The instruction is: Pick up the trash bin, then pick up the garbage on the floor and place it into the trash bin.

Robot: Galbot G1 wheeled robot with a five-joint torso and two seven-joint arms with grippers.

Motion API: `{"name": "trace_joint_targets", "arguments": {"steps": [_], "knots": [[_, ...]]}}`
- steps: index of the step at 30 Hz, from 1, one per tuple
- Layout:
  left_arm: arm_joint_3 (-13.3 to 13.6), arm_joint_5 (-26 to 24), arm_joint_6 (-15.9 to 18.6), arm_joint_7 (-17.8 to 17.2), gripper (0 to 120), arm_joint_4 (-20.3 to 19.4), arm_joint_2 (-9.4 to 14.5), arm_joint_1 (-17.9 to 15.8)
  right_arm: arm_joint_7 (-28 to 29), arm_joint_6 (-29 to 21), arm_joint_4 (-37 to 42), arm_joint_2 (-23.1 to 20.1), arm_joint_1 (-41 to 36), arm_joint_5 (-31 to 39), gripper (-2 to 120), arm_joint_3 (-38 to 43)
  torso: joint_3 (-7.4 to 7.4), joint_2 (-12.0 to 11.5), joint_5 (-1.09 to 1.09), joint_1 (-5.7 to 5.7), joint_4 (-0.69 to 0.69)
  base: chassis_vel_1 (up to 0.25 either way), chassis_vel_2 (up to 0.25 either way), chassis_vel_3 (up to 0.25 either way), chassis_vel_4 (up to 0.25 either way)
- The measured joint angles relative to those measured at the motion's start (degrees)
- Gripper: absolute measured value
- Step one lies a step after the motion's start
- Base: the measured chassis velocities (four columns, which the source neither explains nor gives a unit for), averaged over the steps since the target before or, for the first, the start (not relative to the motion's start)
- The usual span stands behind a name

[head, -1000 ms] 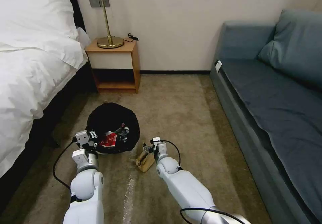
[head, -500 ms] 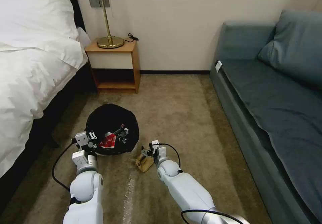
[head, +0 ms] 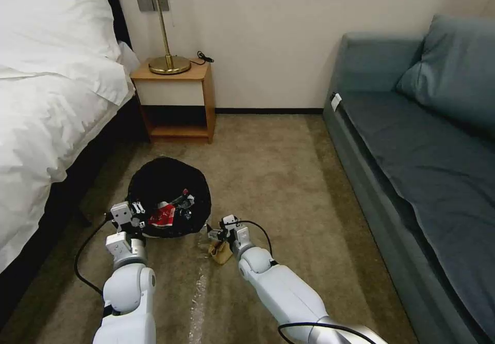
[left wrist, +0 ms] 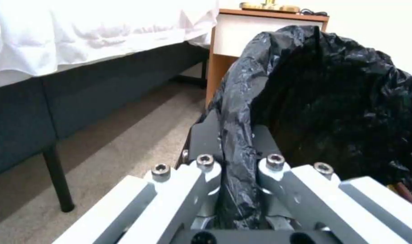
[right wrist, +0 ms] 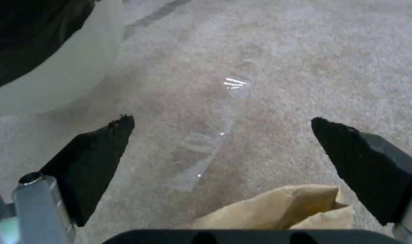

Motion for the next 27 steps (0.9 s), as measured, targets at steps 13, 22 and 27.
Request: {"name": "trace_joint_targets", "arguments": {"steps": [13,22,27], "knots": [[-0.6,-0.1,-0.8,-0.2,4,0.2,0.0,0.5,3.2,-2.0,-2.2,0.0,-0.7,-1.4,100,-0.8,0.00,0.0,0.00,0.00,0.00,0.000,0.000,0.000,0.000],[-0.4,-0.1,-1.1,-0.5,4,0.5,0.0,0.6,4.9,-3.7,-5.5,0.0,-0.7,-3.6,100,-0.2,0.00,0.0,0.00,0.00,0.00,0.000,0.000,0.000,0.000],[-0.4,-0.1,-1.1,-0.6,4,0.4,0.0,0.5,5.0,-3.8,-6.2,0.0,-0.8,-4.3,100,0.3,0.00,0.0,0.00,0.00,0.00,0.000,0.000,0.000,0.000]]}}
